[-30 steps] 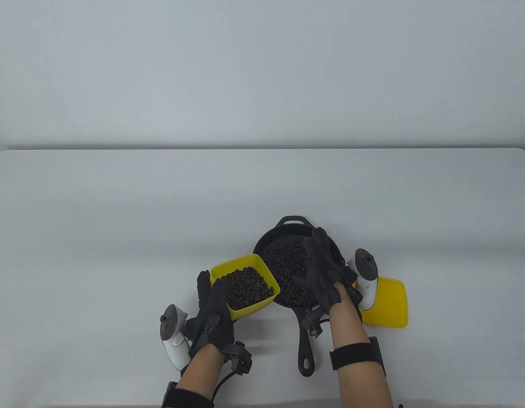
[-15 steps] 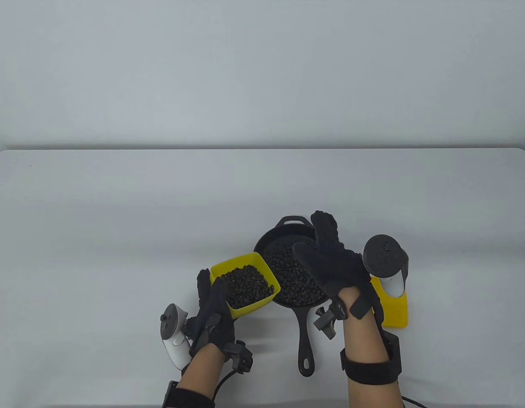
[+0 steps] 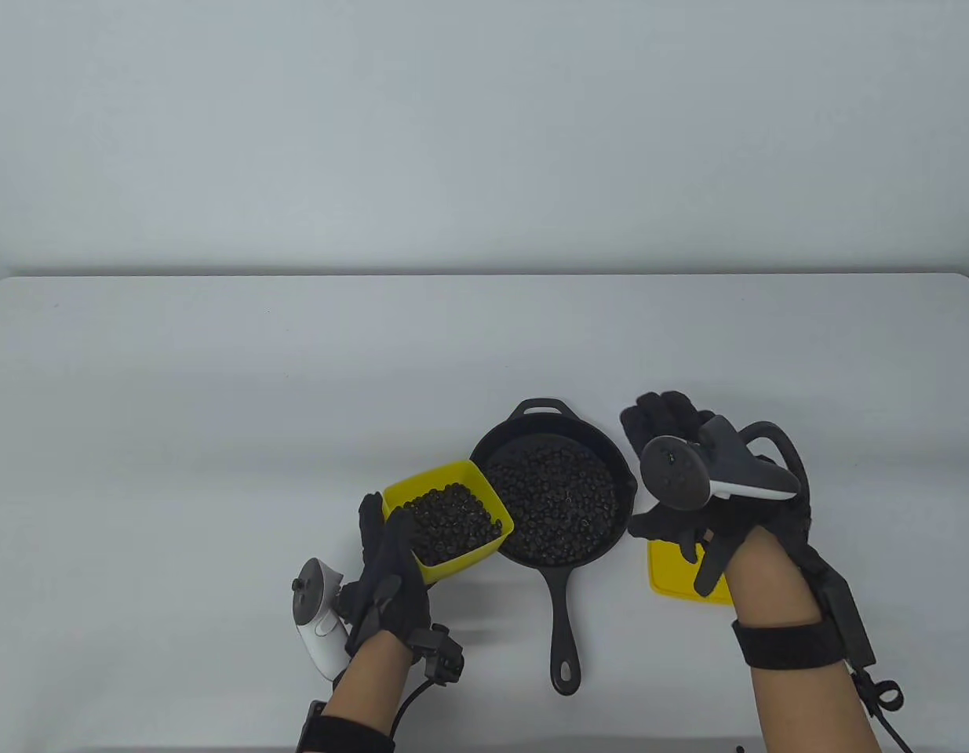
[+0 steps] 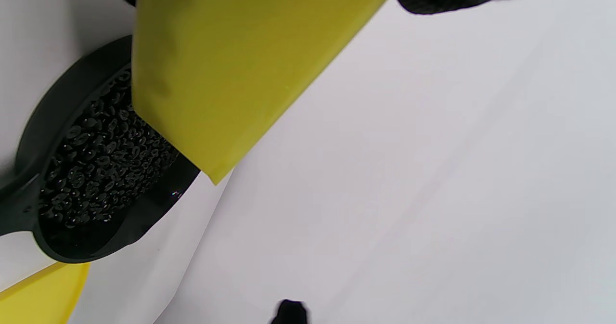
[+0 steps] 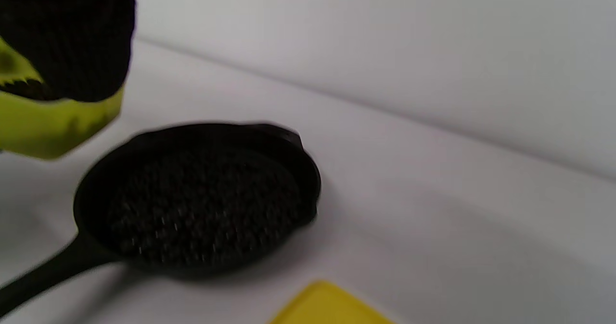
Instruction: Sprinkle coffee beans onto the frying pan
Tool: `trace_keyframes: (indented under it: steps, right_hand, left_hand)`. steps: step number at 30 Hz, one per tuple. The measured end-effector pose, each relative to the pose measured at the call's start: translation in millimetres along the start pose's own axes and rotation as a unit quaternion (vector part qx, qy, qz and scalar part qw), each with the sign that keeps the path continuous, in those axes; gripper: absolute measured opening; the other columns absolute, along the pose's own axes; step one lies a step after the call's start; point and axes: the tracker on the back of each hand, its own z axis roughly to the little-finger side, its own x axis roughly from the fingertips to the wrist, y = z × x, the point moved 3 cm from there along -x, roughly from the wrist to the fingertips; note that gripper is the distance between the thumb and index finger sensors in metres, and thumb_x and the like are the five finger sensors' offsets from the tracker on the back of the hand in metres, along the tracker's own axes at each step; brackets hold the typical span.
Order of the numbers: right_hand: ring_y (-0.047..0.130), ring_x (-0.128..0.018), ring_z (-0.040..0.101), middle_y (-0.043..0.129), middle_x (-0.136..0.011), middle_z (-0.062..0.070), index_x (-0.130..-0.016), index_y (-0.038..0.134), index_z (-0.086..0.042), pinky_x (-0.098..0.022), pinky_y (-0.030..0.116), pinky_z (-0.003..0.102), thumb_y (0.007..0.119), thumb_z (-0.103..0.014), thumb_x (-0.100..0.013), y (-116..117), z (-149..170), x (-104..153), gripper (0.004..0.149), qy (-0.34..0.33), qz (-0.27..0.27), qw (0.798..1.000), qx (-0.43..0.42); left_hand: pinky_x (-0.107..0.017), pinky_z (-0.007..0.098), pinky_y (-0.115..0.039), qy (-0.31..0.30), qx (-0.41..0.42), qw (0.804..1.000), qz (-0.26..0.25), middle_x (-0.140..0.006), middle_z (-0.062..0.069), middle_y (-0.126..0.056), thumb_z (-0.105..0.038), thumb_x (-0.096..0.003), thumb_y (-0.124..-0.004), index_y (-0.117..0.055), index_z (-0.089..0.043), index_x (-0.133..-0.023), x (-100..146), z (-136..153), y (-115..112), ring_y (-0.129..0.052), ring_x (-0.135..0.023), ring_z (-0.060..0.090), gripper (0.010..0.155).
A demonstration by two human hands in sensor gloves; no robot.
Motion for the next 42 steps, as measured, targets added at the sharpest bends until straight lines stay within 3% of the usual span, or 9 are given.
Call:
trace_keyframes:
  steps: [5,9,14,17,23,28,32,36,42]
  right_hand:
    - [0.016,-0.101,0.052,0.007,-0.108,0.027,-0.105,0.010,-0.003,-0.071,0.032,0.059,0.089,-0.069,-0.036,83.7,20.9,-24.9,0.124,0.047,-0.143,0.985,0.088]
    - [0.006,-0.098,0.051,-0.004,-0.104,0.026,-0.099,-0.003,-0.003,-0.069,0.026,0.059,0.088,-0.069,-0.035,131.6,18.8,-38.7,0.130,0.050,-0.243,0.963,0.103]
    - [0.010,-0.099,0.049,0.002,-0.106,0.024,-0.097,-0.007,-0.004,-0.070,0.027,0.058,0.089,-0.067,-0.034,155.0,6.8,-51.1,0.131,0.030,-0.259,0.958,0.121]
    - [0.024,-0.101,0.053,0.016,-0.108,0.027,-0.098,-0.002,0.003,-0.070,0.035,0.059,0.093,-0.064,-0.034,149.2,1.2,-51.9,0.132,0.017,-0.233,0.966,0.107]
    - [0.027,-0.098,0.062,0.017,-0.105,0.034,-0.099,0.001,0.008,-0.068,0.034,0.064,0.089,-0.069,-0.036,153.5,-3.1,-42.8,0.133,0.016,-0.259,0.962,0.087]
    - [0.029,-0.097,0.063,0.019,-0.104,0.035,-0.100,0.004,0.007,-0.067,0.035,0.065,0.087,-0.072,-0.036,117.3,-15.6,-32.0,0.132,-0.003,-0.233,0.967,0.101]
    - [0.033,-0.096,0.066,0.019,-0.104,0.037,-0.102,0.008,0.006,-0.066,0.039,0.066,0.088,-0.072,-0.037,41.4,-45.5,-14.7,0.130,-0.081,-0.070,0.994,0.005]
    - [0.036,-0.097,0.067,0.017,-0.104,0.038,-0.103,0.007,0.005,-0.067,0.040,0.067,0.089,-0.070,-0.037,-4.0,-82.3,0.0,0.130,-0.157,0.035,0.987,-0.023]
    - [0.037,-0.098,0.067,0.014,-0.104,0.037,-0.104,0.005,0.004,-0.068,0.039,0.068,0.089,-0.070,-0.038,-24.7,-132.8,-3.2,0.129,-0.248,0.073,0.963,-0.082]
  left_hand:
    - [-0.069,0.050,-0.065,-0.001,0.001,1.000,-0.003,-0.105,0.021,-0.024,-0.062,-0.0591,-0.058,-0.001,-0.037,-0.105,0.1,-1.2,0.9,-0.056,-0.094,0.047,0.077]
    - [-0.069,0.050,-0.065,0.003,0.000,1.000,-0.008,-0.105,0.021,-0.024,-0.062,-0.0592,-0.058,0.000,-0.037,-0.105,-0.9,-0.1,2.2,-0.056,-0.094,0.047,0.077]
    - [-0.069,0.050,-0.065,0.005,0.001,1.000,-0.010,-0.105,0.021,-0.024,-0.062,-0.0593,-0.058,0.000,-0.037,-0.105,-1.0,0.2,2.1,-0.056,-0.094,0.047,0.077]
    - [-0.069,0.050,-0.065,0.003,0.002,1.000,-0.008,-0.105,0.021,-0.024,-0.062,-0.0593,-0.058,0.000,-0.037,-0.105,-0.8,-0.7,2.0,-0.056,-0.094,0.047,0.077]
    - [-0.069,0.050,-0.065,0.002,0.003,1.000,-0.006,-0.105,0.021,-0.024,-0.062,-0.0593,-0.058,0.000,-0.037,-0.105,-0.8,-1.3,2.2,-0.056,-0.094,0.047,0.077]
    - [-0.067,0.049,-0.068,0.006,0.004,1.000,-0.002,-0.104,0.022,-0.028,-0.062,-0.0593,-0.059,-0.004,-0.037,-0.106,-1.3,-0.3,1.1,-0.060,-0.092,0.047,0.077]
    - [-0.066,0.049,-0.069,0.004,-0.007,1.000,0.020,-0.104,0.022,-0.030,-0.062,-0.0593,-0.060,-0.005,-0.036,-0.107,-1.9,-0.6,-5.6,-0.061,-0.091,0.047,0.077]
    - [-0.065,0.049,-0.070,0.007,-0.011,0.998,0.066,-0.104,0.022,-0.032,-0.062,-0.0589,-0.061,-0.008,-0.036,-0.107,-1.8,1.7,-18.0,-0.064,-0.090,0.047,0.076]
    - [-0.063,0.049,-0.073,0.004,0.003,0.988,0.157,-0.105,0.022,-0.037,-0.063,-0.0582,-0.062,-0.012,-0.036,-0.110,-3.8,8.6,-42.9,-0.068,-0.088,0.047,0.077]
